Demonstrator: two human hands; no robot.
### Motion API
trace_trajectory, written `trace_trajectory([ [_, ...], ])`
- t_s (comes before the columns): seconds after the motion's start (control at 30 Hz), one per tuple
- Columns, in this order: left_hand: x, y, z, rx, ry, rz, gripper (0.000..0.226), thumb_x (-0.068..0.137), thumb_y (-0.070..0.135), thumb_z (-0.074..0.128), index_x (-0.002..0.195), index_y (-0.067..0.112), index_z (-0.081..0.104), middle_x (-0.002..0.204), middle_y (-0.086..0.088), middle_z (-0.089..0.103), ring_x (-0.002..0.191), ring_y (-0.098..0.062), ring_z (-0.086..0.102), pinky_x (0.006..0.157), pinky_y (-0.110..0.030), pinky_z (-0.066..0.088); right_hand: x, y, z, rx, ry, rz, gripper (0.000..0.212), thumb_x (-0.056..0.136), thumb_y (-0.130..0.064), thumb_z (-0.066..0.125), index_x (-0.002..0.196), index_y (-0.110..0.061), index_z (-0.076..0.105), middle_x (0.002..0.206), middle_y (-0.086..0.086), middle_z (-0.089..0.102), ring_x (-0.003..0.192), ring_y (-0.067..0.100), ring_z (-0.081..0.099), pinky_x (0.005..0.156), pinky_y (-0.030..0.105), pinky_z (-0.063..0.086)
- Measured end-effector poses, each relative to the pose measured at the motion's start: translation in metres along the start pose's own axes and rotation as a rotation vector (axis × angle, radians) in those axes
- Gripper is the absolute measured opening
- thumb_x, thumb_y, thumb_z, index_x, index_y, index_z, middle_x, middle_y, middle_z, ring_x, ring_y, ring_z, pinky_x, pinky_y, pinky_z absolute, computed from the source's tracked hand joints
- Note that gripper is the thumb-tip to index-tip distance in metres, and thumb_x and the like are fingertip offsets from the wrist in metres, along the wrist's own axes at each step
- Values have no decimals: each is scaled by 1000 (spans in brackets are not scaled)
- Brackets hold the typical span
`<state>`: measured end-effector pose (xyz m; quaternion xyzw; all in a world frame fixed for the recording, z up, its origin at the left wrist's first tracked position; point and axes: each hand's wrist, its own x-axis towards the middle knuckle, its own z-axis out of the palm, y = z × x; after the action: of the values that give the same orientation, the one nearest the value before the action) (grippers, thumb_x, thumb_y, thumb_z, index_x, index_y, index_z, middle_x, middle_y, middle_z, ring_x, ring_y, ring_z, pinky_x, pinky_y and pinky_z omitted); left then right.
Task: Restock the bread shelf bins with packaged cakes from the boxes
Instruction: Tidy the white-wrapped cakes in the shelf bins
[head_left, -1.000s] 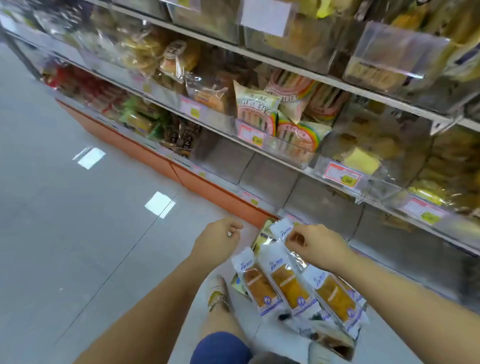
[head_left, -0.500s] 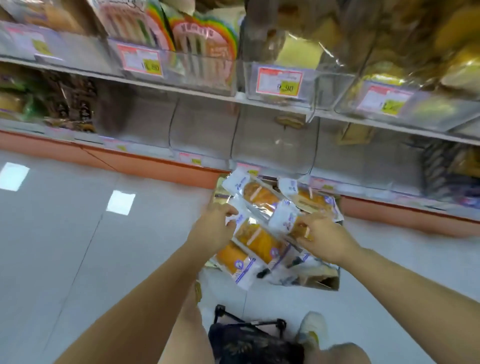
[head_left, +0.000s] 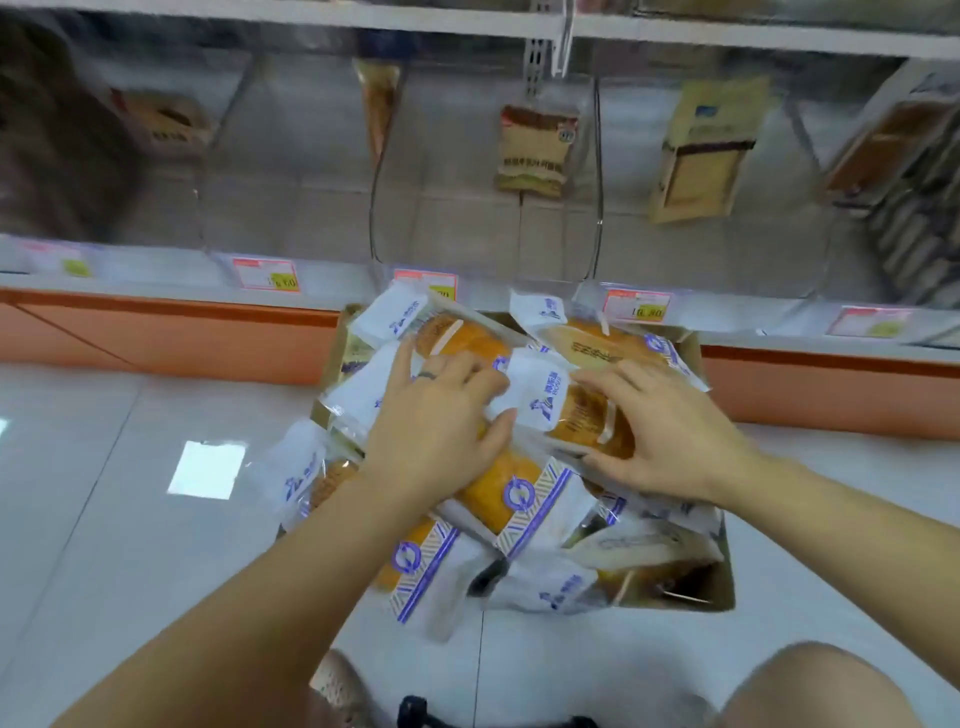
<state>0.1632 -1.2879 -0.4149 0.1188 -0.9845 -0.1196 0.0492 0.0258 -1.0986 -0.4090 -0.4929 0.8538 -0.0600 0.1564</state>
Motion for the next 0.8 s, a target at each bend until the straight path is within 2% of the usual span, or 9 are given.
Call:
trace_trajectory([
  [0.1, 9, -1, 9, 67, 71, 60, 43, 83, 51, 37, 97, 25, 69, 92, 5, 67, 85, -21, 66, 102, -47, 38, 7, 7, 15, 47, 133, -23, 80, 66, -63, 51, 138, -28, 44, 127, -4, 53, 118, 20, 49, 96, 42, 46],
  [0.2, 14, -2, 10, 99, 41, 56, 51, 83, 54, 32, 109, 26, 65, 108, 5, 65, 104, -19, 60, 103, -37, 32, 8, 9, 29, 89, 244, -42, 79, 66, -62, 53, 137, -27, 46, 131, -4, 53, 124, 18, 46, 102, 39, 41],
  [0.27, 14, -3, 13, 136, 64, 62, 51, 85, 54, 31, 116, 27, 62, 118, 6, 62, 112, -17, 56, 104, -34, 28, 6, 8, 34, 108, 304, -46, 76, 71, -57, 62, 138, -26, 46, 135, -3, 52, 127, 17, 44, 104, 37, 39],
  [0.4, 11, 4, 12, 232, 102, 64, 39, 94, 49, 42, 123, 29, 57, 126, 6, 58, 117, -18, 53, 107, -35, 26, -7, 4, 33, 101, 312, -19, 78, 78, -55, 66, 144, -30, 34, 146, -8, 41, 129, 12, 42, 101, 35, 42],
  [0.5, -1, 11, 4, 222, 175, 32, 35, 94, 43, 45, 123, 28, 58, 123, 3, 57, 115, -22, 53, 99, -33, 31, -28, 3, 30, 113, 271, 82, 79, 77, -60, 63, 144, -32, 31, 147, -9, 39, 128, 13, 42, 98, 36, 43],
  [0.57, -17, 16, -3, 161, 251, -19, 31, 94, 38, 48, 120, 25, 59, 119, -1, 56, 111, -26, 54, 90, -34, 36, -43, 4, 31, 145, 247, 149, 79, 77, -61, 63, 144, -31, 33, 147, -8, 40, 125, 13, 45, 94, 32, 43],
  [0.67, -42, 17, -8, 106, 325, -192, 28, 93, 40, 51, 109, 17, 54, 111, -5, 52, 105, -28, 53, 78, -36, 40, -58, 5, 32, 224, 215, 246, 80, 78, -56, 66, 145, -27, 33, 145, -3, 43, 119, 17, 51, 90, 30, 43],
  [0.73, -57, 13, -11, 80, 286, -332, 37, 92, 50, 48, 101, 15, 52, 108, -7, 56, 100, -30, 55, 77, -37, 42, -63, 5, 32, 266, 213, 281, 81, 77, -48, 70, 145, -25, 33, 139, 0, 49, 112, 17, 53, 86, 27, 42],
  [0.8, -69, 11, -15, 133, 152, -439, 57, 91, 64, 37, 103, 13, 58, 112, -9, 62, 102, -31, 57, 80, -36, 43, -65, 2, 31, 297, 202, 308, 85, 73, -46, 76, 144, -25, 34, 134, -1, 53, 108, 16, 53, 84, 27, 42],
])
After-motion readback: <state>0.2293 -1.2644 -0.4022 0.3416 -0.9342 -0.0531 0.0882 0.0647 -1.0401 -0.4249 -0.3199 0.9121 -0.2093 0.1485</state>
